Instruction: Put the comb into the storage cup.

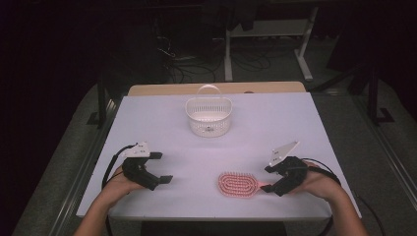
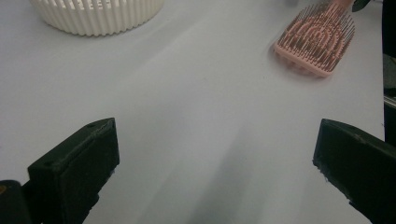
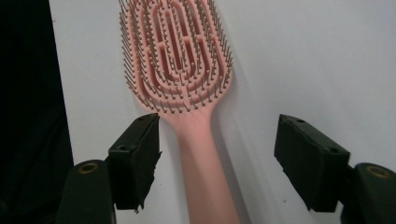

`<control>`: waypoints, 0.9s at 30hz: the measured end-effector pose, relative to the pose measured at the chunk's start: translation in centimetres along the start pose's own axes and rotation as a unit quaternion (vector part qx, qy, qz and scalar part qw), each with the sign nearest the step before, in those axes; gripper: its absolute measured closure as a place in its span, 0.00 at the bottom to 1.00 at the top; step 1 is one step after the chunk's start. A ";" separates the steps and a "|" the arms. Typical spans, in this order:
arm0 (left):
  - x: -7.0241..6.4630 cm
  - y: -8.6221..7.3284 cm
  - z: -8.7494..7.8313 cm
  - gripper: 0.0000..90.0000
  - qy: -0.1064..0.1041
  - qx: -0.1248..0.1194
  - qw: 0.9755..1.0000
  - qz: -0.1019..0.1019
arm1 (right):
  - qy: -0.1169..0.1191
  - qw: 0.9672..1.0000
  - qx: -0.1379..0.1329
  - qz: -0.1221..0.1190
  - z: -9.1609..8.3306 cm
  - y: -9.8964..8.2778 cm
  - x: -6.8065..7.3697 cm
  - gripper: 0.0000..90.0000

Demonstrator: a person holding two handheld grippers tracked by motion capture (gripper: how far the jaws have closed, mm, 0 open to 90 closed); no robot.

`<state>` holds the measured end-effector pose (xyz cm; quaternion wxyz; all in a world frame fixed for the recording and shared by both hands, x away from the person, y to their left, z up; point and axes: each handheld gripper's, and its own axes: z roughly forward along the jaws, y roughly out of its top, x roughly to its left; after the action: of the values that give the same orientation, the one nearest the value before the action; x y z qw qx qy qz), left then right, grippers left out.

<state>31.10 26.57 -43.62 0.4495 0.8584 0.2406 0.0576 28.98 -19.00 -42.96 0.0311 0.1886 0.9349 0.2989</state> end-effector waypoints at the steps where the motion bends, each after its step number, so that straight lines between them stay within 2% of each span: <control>1: 0.0 0.0 0.0 0.00 0.000 0.000 1.000 -0.001 | 0.001 1.000 0.001 0.000 0.0 0.0 0.0 0.35; 18: 0.0 0.0 0.1 0.00 -0.001 -0.001 1.000 -0.004 | 0.010 0.998 0.056 -0.027 0.6 0.8 0.3 0.49; 27: 0.1 0.0 0.0 0.00 -0.001 -0.002 1.000 -0.002 | 0.010 0.995 0.092 -0.042 1.0 1.3 0.5 0.58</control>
<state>31.16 26.64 -43.62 0.4512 0.8571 0.2422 0.0564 29.07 -17.29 -43.01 0.0168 0.1479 0.9659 0.2118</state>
